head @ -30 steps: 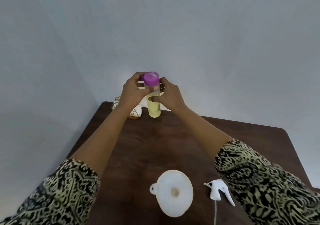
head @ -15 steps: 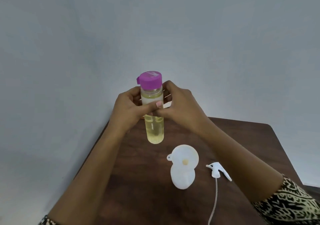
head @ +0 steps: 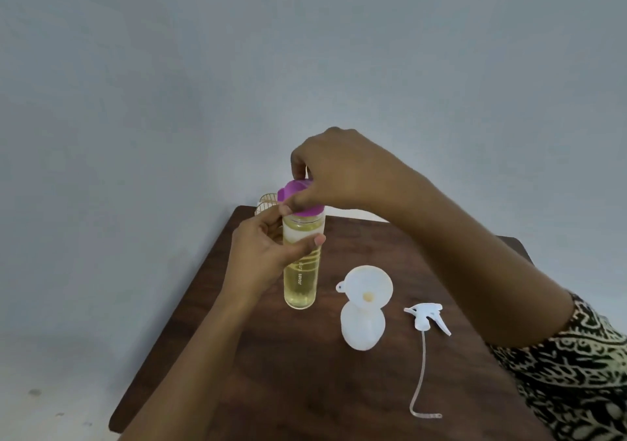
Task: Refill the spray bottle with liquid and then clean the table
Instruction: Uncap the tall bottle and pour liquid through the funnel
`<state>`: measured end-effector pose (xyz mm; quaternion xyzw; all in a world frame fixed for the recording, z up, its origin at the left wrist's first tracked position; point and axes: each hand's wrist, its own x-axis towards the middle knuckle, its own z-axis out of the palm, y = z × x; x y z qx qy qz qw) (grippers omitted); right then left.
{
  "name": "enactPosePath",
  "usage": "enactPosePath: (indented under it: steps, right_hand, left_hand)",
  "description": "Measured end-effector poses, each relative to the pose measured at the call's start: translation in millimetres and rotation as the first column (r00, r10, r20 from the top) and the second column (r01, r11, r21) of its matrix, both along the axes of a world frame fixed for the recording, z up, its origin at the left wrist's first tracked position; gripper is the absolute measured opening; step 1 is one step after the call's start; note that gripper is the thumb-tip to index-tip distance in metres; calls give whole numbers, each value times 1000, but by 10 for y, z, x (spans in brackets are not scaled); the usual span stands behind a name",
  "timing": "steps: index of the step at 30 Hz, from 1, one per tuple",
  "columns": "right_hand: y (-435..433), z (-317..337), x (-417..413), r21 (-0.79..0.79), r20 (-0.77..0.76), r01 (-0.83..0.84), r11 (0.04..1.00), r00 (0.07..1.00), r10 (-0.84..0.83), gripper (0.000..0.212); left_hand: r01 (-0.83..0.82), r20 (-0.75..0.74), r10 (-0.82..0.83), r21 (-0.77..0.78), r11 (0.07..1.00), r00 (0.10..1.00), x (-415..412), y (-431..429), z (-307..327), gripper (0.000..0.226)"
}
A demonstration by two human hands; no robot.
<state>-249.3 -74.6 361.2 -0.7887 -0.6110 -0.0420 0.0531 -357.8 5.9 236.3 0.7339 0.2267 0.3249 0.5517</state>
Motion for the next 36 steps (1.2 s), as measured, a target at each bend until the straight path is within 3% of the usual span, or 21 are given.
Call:
enactPosePath:
  steps: [5,8,10,14,18,21,23,27,30,32,34,36]
  right_hand:
    - [-81,1,35,-127,-102,-148,981,985,136,42]
    - [-127,49,36,-221,-190,-184,958,971,143,63]
    - [-165,95,41,-195,-234,-116,974,970,69,76]
    - [-87,38,-105,-37,40,101,994,994,-99,54]
    - [-30,-9,-92,-131,85,-53,990,994,65,32]
    - [-57,64,-12,-311,-105,-126,942,990,98,61]
    - [-83,60,9,-289,-197,-111,951,979,54,79]
    - [-19,44,-58,-90,-56,105,990,992,-111,58]
    - [37,-43,-78,-102,36,2,995,999,1,45]
    - [47,-43,2,-191,-14,-52,980,999,50,37]
    - [19,5,61,-290,-151,-121,949,985,79,61]
    - [-21,17,92,-286,-242,-142,948,968,72,88]
  left_hand:
    - [9,-56,-8,22,1000,998,-53,-32,-51,38]
    - [17,-65,-14,33,999,998,-60,-53,-69,40]
    - [2,-59,0,28,1000,998,-51,-52,-70,37]
    - [24,-34,-24,-4,1000,999,-32,-47,-64,41]
    - [35,-38,-34,24,999,999,-37,-35,-61,37]
    - [45,-51,-42,51,998,998,-44,-24,-54,34]
    - [34,-53,-31,64,997,998,-43,-6,-59,31]
    - [26,-55,-25,12,1000,998,-21,29,-83,44]
    - [26,-58,-24,30,999,998,-9,27,-68,42]
    - [46,-58,-44,39,998,997,-5,30,-57,39]
    - [61,-57,-59,39,997,997,-11,32,-46,38]
    - [63,-57,-60,38,997,997,-6,44,-42,37]
